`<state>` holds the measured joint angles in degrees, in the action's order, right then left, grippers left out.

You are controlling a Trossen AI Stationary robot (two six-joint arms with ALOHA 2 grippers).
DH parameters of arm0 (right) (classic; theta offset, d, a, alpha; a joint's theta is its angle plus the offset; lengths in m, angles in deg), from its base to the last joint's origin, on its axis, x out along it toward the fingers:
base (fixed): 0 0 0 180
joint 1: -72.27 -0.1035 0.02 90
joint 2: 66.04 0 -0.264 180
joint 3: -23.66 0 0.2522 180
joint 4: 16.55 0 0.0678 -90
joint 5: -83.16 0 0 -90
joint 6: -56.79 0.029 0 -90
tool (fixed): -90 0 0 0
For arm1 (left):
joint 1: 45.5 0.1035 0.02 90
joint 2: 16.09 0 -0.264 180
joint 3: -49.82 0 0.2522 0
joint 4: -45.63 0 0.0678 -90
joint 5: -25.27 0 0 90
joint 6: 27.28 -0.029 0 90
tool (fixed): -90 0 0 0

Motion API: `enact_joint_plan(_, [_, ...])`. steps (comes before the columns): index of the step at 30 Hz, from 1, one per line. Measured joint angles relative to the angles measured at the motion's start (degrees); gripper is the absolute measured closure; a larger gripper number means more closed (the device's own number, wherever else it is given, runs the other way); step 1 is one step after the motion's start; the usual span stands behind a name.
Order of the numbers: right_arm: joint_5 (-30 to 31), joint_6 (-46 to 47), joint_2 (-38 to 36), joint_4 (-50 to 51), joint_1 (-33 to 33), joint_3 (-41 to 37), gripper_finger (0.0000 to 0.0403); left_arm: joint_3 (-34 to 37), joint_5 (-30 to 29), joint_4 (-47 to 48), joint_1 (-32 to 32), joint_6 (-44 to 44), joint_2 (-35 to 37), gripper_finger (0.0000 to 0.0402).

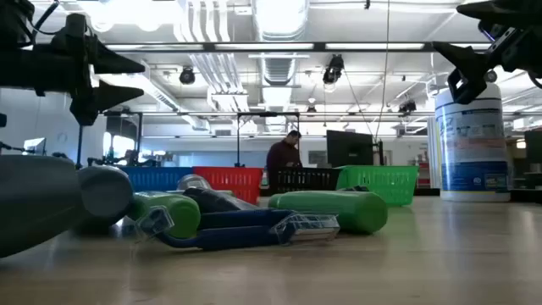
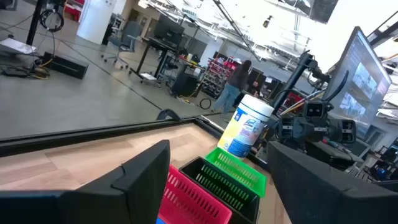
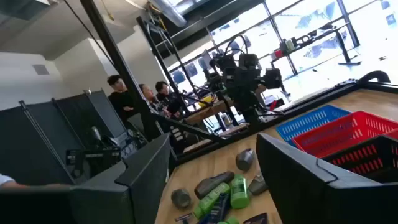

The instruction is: Pick & Place Travel size toiletries

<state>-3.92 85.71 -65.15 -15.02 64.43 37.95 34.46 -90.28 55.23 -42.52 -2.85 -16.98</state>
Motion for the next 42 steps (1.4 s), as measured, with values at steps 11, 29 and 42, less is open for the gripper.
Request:
enact_joint_plan(11, [0.01, 0.0, 0.01, -0.02, 0.0, 0.0, 0.0175, 0.0, 0.01, 0.0, -0.01, 0.0, 0.0, 0.0128])
enact_joint_plan(29, [1.78, -3.99, 0.0, -0.4, 0.0, 0.0, 0.0121, 0.0, -3.75, 0.0, 0.03, -2.11, -0.02, 0.0128])
enact_joint_plan(42, [-5.06, 10.94, 0.63, 8.08, -0.02, 0.07, 0.0083, 0.0, -3.07, -0.04, -0.01, 32.92, -0.47, 0.0128])
